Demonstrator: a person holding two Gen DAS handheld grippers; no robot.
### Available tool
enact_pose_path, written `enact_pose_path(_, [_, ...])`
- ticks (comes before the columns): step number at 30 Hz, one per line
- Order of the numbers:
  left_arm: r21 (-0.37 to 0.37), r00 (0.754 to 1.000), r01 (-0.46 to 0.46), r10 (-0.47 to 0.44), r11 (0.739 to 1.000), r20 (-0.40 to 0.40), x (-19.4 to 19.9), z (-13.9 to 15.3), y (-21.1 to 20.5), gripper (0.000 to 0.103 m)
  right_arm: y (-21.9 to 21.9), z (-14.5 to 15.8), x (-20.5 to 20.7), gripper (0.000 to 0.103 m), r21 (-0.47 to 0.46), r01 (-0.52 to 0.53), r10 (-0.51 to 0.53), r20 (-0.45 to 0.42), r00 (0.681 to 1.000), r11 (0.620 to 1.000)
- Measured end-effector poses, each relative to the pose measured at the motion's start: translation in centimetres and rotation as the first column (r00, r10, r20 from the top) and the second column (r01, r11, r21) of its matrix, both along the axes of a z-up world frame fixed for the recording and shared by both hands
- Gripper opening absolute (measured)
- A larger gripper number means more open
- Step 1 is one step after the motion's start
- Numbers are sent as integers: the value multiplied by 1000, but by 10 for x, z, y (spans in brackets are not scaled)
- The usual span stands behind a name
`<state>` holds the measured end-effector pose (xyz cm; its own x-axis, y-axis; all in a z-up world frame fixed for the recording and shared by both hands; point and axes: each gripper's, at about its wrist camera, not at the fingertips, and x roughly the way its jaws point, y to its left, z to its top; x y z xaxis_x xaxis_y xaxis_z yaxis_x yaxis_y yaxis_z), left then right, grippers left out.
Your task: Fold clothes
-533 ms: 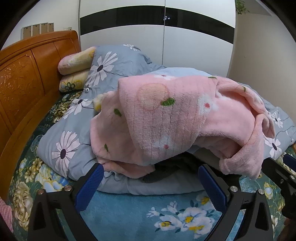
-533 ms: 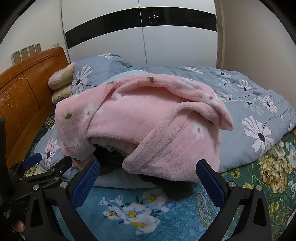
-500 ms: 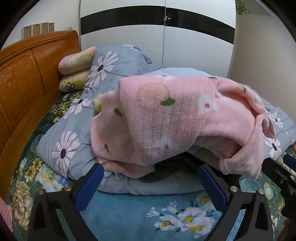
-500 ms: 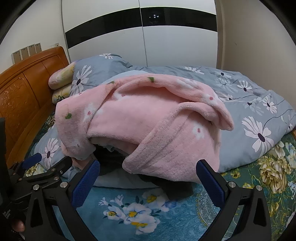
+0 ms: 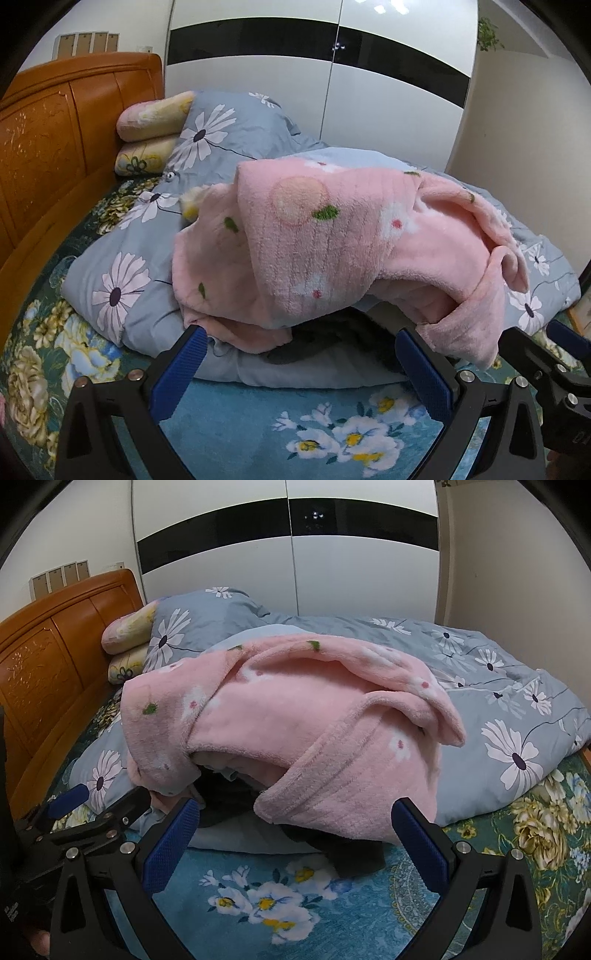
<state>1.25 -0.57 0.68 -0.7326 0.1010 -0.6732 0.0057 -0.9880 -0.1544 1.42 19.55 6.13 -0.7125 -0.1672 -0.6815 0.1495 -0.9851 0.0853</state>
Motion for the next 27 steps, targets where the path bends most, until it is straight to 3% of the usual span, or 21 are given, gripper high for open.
enact_pose_path(10, [-3, 999, 12, -12, 1000, -31, 5, 4, 4, 103, 6, 8, 6, 103, 6, 27, -26, -44, 999, 1000])
enact_pose_path(27, [55, 998, 39, -37, 998, -45, 2, 8, 7, 103, 4, 11, 7, 103, 6, 19, -18, -38, 999, 1000])
